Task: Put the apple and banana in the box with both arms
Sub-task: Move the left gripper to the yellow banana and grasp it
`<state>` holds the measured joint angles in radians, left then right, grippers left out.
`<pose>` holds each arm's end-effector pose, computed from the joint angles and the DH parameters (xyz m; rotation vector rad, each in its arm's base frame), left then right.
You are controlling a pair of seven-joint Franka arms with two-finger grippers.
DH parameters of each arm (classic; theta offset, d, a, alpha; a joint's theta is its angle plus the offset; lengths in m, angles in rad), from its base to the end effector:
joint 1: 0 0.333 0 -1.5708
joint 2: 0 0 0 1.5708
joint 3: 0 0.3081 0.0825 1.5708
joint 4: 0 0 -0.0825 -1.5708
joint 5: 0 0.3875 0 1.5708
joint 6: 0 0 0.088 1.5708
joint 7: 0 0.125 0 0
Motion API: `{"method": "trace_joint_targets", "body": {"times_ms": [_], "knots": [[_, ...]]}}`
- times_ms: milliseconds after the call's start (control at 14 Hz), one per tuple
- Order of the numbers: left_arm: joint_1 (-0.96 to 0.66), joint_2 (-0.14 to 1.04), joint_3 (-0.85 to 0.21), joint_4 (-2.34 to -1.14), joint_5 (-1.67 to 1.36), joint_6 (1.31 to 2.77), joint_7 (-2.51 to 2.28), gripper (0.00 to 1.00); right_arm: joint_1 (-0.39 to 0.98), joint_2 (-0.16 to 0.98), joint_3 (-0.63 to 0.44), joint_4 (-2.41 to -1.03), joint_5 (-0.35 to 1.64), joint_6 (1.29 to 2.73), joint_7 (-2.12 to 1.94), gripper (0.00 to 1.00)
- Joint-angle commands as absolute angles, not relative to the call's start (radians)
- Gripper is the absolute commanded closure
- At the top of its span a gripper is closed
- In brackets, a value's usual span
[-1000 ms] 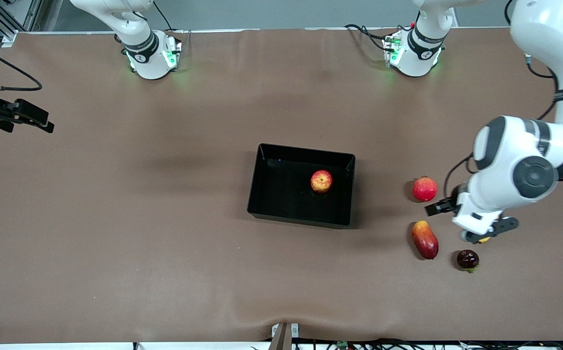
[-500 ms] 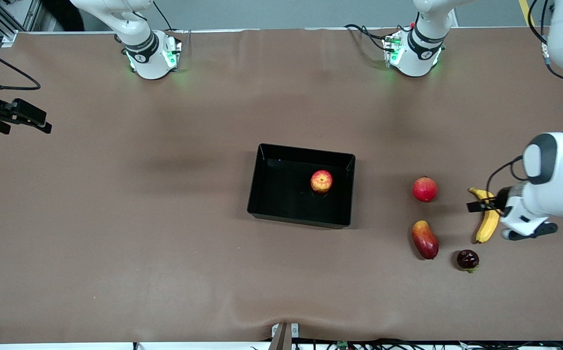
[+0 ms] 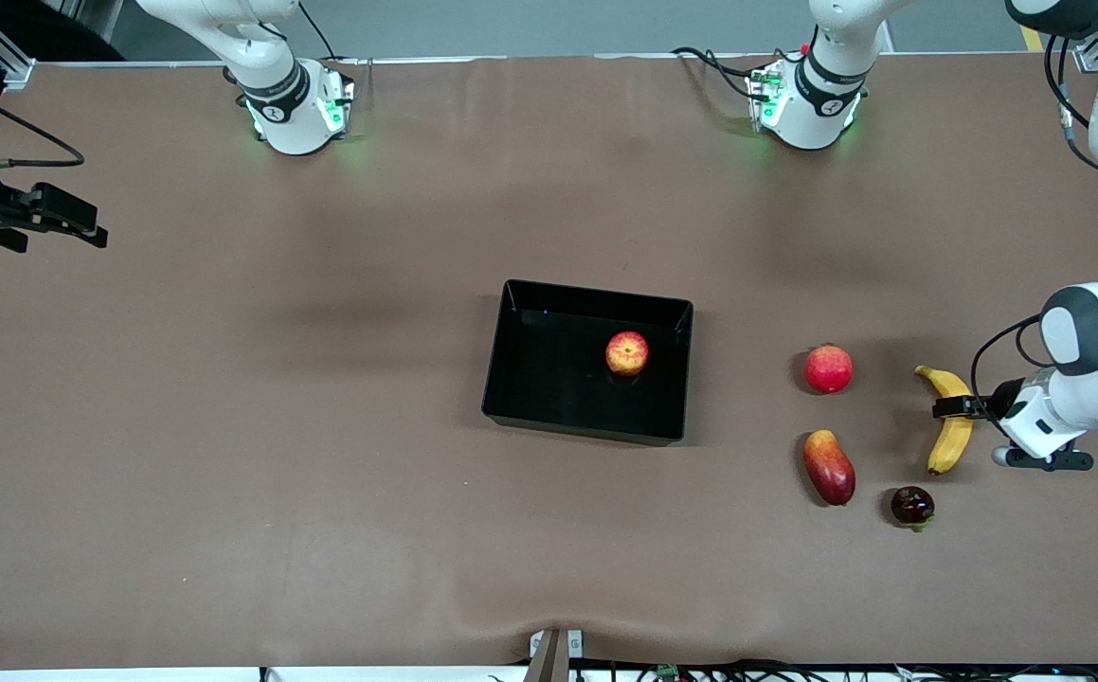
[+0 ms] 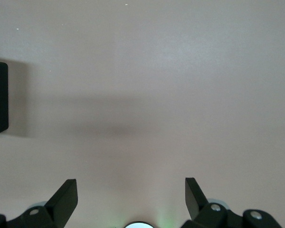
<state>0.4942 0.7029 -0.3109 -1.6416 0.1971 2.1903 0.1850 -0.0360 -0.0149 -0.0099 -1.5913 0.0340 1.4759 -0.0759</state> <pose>0.6528 0.1487 0.1837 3.0658 -0.1047 -0.1592 0.5405 -0.0203 0.5895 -3.0973 -0.0488 0.1523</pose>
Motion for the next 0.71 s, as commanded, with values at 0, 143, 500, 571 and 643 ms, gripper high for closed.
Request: {"method": "trace_joint_targets", "body": {"times_ms": [0, 143, 500, 571, 643], "knots": [[0.506, 0.727, -0.322, -1.637, 0.213, 2.206, 0.213, 0.1, -0.048, -0.026, 0.003, -1.591, 0.023, 1.48, -0.087, 0.0], [0.511, 0.735, -0.321, -1.638, 0.213, 2.206, 0.233, 0.43, -0.055, -0.026, 0.002, -1.586, 0.023, 1.485, -0.086, 0.0], [0.534, 0.703, -0.318, -1.646, 0.213, 2.168, 0.294, 1.0, -0.038, -0.017, 0.005, -1.586, 0.023, 1.529, -0.084, 0.0], [0.534, 0.663, -0.322, -1.644, 0.213, 2.114, 0.304, 1.0, -0.038, -0.015, 0.005, -1.586, 0.023, 1.532, -0.083, 0.0], [0.532, 0.628, -0.33, -1.64, 0.212, 2.058, 0.305, 1.0, -0.038, -0.015, 0.005, -1.586, 0.023, 1.532, -0.084, 0.0]]}}
